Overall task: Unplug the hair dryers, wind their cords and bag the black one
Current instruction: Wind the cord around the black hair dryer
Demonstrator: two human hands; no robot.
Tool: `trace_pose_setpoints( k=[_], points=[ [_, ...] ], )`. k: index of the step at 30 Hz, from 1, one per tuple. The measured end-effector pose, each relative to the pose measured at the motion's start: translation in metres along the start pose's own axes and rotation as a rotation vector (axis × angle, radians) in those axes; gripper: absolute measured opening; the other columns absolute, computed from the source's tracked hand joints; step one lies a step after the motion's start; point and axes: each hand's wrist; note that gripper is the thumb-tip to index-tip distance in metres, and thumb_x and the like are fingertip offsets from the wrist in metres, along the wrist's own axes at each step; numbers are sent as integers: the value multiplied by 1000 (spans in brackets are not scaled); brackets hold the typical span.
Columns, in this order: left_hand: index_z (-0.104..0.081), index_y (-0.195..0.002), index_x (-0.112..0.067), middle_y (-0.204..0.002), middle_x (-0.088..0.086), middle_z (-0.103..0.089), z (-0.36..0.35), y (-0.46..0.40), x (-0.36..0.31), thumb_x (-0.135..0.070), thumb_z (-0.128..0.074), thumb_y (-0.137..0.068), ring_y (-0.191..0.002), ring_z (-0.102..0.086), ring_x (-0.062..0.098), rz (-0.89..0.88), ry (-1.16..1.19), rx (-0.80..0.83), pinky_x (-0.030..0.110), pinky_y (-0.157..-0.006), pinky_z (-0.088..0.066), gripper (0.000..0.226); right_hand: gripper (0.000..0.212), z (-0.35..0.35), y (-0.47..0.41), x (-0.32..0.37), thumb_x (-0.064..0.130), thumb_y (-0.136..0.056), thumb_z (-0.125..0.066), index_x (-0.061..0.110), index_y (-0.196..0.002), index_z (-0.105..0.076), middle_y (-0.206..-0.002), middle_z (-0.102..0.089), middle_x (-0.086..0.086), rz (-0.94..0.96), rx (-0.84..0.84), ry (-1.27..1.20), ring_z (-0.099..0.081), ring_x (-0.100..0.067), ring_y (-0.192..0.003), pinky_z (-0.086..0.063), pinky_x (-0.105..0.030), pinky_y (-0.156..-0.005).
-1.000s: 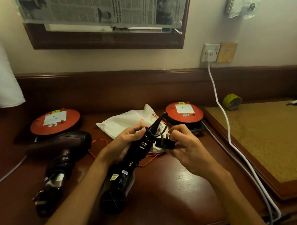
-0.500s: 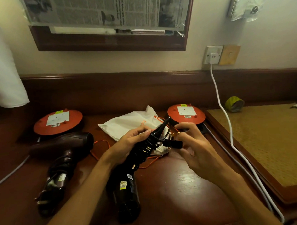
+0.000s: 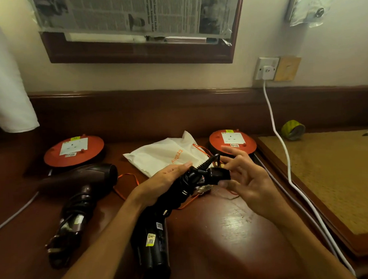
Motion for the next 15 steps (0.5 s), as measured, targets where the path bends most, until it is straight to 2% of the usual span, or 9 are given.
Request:
trace_pose_setpoints(
  k=[3, 6, 9, 11, 13, 15],
  points=[
    [-68, -106, -14, -86, 6, -71, -5, -2, -1, -47, -51, -100, -65, -68, 10, -49, 8, -61, 19, -55, -53, 38, 33, 2, 0, 0, 20, -80, -84, 8, -98, -60, -140, -59, -16, -195, 79, -460, -59, -37, -128, -56, -44, -92],
    [-69, -103, -17, -81, 8, -71, -9, -2, -4, -53, -53, -91, -61, -67, 14, -52, 26, -25, 22, -52, -52, 41, 35, -4, -2, 0, 28, -78, -86, 13, -99, -62, -119, -68, -19, -234, 68, -632, -67, -39, -109, -60, -45, -84],
    [-67, -97, -13, -75, 5, -70, -12, 1, -8, -50, -49, -96, -59, -66, 11, -115, 15, -3, 19, -52, -51, 41, 36, -11, -2, 4, 29, -78, -84, 13, -101, -62, -114, -68, -18, -240, 52, -658, -68, -37, -104, -60, -40, -77],
    [-65, -98, -10, -78, 12, -65, -12, 1, -10, -52, -51, -101, -58, -64, 14, -159, -13, 0, 20, -50, -50, 45, 36, -11, -2, 7, 31, -78, -85, 14, -101, -63, -112, -68, -18, -248, 20, -611, -69, -33, -90, -57, -33, -62],
    [-67, -98, -9, -83, 20, -62, -9, -1, -9, -55, -53, -96, -60, -62, 19, -170, -42, -30, 23, -50, -50, 48, 40, -12, -1, 7, 34, -77, -85, 14, -102, -62, -108, -63, -20, -270, 4, -581, -57, -25, -65, -43, -25, -48],
    [-69, -98, -5, -86, 22, -61, -8, -4, -7, -58, -55, -94, -63, -61, 22, -184, -68, -57, 25, -53, -50, 54, 44, -11, 0, 4, 35, -77, -86, 14, -104, -58, -106, -59, -21, -290, 3, -570, -45, -22, -57, -33, -26, -44]
  ],
)
Point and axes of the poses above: each hand's wrist, its own y-axis away from the middle knuckle, its own z-axis out of the back of the hand, x = y × z
